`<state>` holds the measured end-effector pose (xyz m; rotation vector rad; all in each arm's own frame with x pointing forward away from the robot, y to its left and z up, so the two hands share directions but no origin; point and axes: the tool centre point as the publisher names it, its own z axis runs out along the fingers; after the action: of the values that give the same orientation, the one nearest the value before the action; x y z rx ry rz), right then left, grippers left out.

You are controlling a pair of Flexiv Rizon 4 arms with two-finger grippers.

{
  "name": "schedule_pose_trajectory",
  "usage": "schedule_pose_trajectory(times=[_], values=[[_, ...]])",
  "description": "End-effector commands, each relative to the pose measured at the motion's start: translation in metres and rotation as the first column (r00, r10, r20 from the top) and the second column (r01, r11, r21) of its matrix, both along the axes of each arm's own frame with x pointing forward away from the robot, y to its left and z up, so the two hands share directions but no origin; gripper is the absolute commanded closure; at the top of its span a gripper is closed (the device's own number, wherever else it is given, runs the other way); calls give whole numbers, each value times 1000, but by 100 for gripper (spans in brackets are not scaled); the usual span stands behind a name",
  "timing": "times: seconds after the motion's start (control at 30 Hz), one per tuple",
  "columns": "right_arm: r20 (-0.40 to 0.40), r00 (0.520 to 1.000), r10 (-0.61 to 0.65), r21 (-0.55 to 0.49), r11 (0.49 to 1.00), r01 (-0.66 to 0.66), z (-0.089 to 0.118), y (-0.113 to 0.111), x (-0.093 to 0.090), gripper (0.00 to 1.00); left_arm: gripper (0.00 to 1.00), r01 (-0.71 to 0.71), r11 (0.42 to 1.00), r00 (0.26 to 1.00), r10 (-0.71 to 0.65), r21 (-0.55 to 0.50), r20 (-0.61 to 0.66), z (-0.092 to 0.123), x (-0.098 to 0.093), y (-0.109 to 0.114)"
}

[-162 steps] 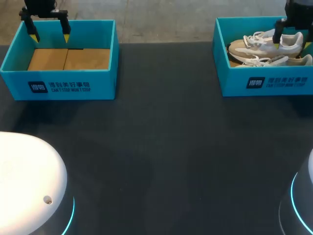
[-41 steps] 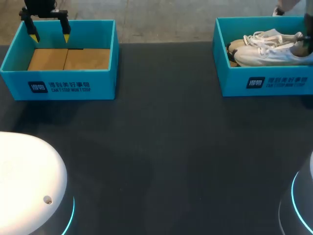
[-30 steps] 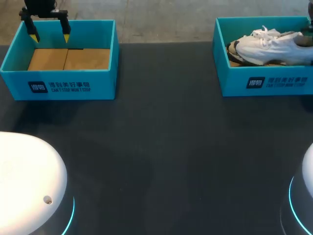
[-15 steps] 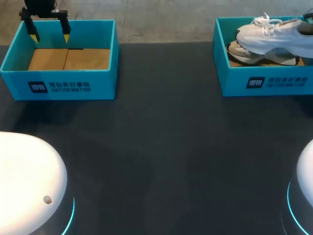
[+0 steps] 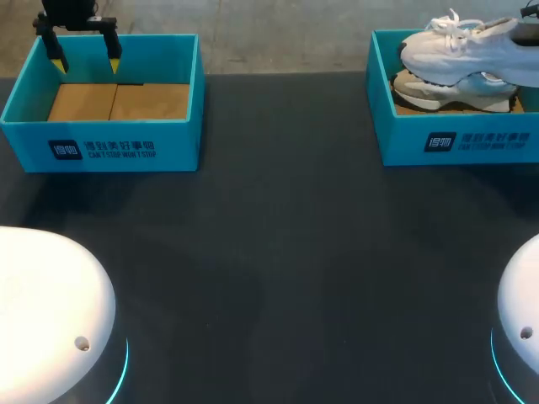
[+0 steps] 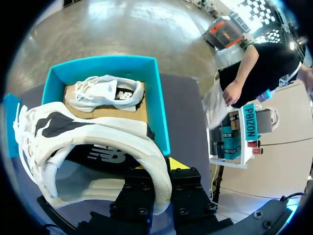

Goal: Take the shoe out of the shoebox, open the shoe tongue, remove and reinsert the insole, then place the shoe into the shoebox

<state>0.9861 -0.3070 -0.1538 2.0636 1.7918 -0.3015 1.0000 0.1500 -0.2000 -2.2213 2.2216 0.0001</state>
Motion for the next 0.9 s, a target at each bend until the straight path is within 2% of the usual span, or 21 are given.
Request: schedule_pose_trajectory(times=[0.03,0.23,0.43,0.7,0.9], values=[[67,998,1,-6,1000,-1,26,23,-48,100,0,0,1000,1000,0,0,0,0,0,0],[100,994,-49,4,999,49,35,53,-93,100,0,0,1000,1000,0,0,0,0,0,0],[89,994,-63,21,998,61,30,89,-133,100,0,0,1000,1000,0,0,0,0,0,0],[95,992,-79,75,995,72,21,129,-169,100,0,0,1000,1000,0,0,0,0,0,0],[60,996,-65,129,990,56,5,161,-191,100,0,0,1000,1000,0,0,0,0,0,0]])
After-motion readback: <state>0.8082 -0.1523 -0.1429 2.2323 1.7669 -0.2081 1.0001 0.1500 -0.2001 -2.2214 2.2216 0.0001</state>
